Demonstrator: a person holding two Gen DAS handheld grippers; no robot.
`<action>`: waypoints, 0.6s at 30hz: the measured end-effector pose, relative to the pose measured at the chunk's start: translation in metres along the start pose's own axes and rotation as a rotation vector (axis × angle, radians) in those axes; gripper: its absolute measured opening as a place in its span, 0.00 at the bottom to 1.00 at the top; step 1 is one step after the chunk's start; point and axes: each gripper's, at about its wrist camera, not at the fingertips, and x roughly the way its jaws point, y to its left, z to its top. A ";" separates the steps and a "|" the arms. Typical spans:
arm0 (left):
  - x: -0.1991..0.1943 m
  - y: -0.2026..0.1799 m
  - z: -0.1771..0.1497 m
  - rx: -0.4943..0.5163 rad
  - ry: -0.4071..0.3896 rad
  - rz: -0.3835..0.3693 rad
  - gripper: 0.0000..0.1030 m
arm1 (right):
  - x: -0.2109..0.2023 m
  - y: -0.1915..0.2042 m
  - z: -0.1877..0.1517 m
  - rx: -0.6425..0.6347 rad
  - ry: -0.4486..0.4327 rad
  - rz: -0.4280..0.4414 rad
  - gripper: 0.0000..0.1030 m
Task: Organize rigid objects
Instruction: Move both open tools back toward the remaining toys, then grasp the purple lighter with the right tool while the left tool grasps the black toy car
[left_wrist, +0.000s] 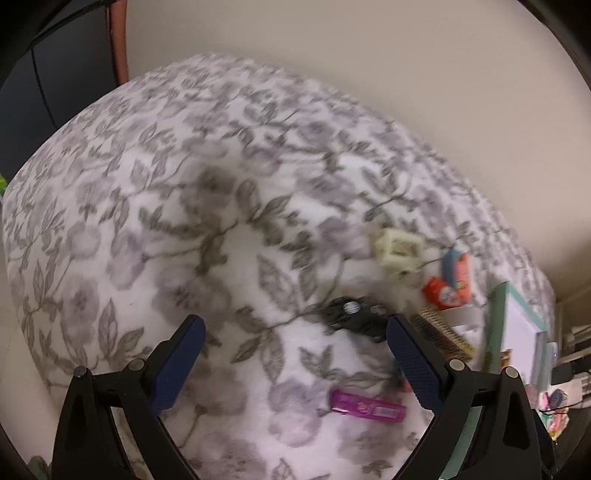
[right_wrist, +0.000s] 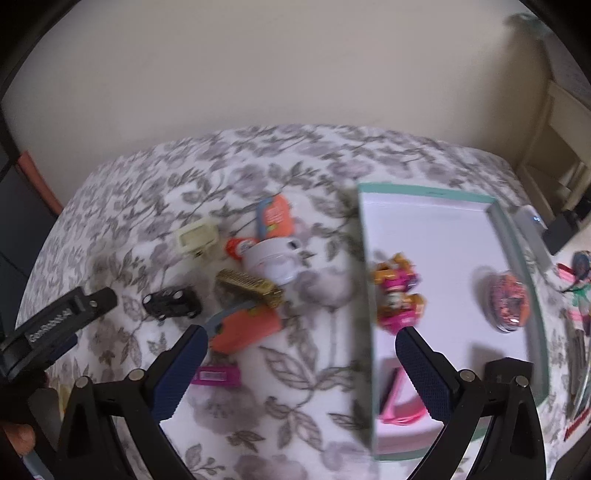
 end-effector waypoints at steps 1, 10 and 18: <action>0.004 0.002 -0.001 -0.002 0.013 0.019 0.96 | 0.005 0.004 -0.001 -0.007 0.013 0.007 1.00; 0.039 0.029 -0.012 -0.054 0.145 0.136 0.96 | 0.064 0.037 -0.021 -0.051 0.153 -0.004 1.00; 0.042 0.039 -0.017 -0.086 0.153 0.150 0.96 | 0.086 0.047 -0.024 -0.047 0.181 -0.011 1.00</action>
